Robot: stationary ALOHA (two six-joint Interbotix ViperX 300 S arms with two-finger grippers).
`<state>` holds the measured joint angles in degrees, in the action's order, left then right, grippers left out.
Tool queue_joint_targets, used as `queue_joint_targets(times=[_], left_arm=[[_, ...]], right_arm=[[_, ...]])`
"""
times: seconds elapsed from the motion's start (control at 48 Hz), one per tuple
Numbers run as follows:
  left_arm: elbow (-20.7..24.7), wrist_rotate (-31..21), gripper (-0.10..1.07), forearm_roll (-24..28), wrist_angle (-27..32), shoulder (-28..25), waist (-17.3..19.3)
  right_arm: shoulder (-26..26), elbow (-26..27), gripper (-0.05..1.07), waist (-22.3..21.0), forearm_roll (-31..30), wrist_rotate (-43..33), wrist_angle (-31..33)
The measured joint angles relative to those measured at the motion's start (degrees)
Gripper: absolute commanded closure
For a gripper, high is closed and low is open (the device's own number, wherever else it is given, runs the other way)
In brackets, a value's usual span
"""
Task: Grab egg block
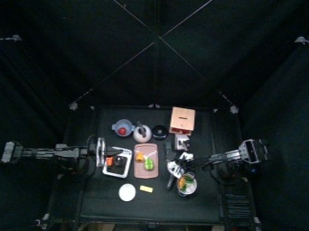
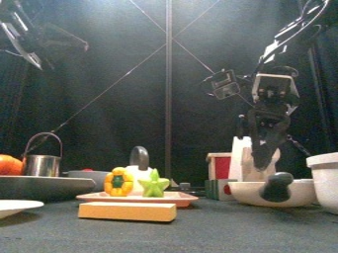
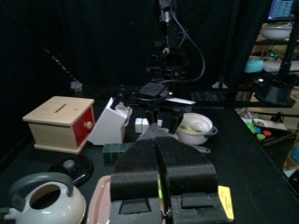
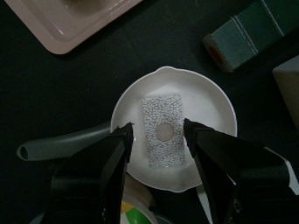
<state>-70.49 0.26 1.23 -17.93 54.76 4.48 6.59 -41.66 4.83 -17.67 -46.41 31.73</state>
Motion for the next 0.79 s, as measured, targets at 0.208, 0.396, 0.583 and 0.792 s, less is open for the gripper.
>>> queue_joint_targets(times=[0.208, 0.396, 0.583, 0.792], left_arm=[[0.0, 0.0, 0.97, 0.0, 0.1, -0.1, 0.1], [0.1, 0.0, 0.97, 0.0, 0.1, -0.1, 0.4], [0.0, 0.0, 0.97, 0.0, 0.0, 0.0, 0.4], [0.1, 0.0, 0.97, 0.0, 0.0, -0.1, 0.4]], right_arm=[[-0.5, 2.2, 0.19, 1.5, -0.9, -0.1, -4.0], [-3.9, 5.1, 0.19, 3.1, -1.0, -0.3, -10.0], [-9.8, 9.5, 0.19, 5.4, -1.8, -0.2, -13.5], [-15.8, 16.2, 0.19, 8.9, -3.2, -0.2, -13.6]])
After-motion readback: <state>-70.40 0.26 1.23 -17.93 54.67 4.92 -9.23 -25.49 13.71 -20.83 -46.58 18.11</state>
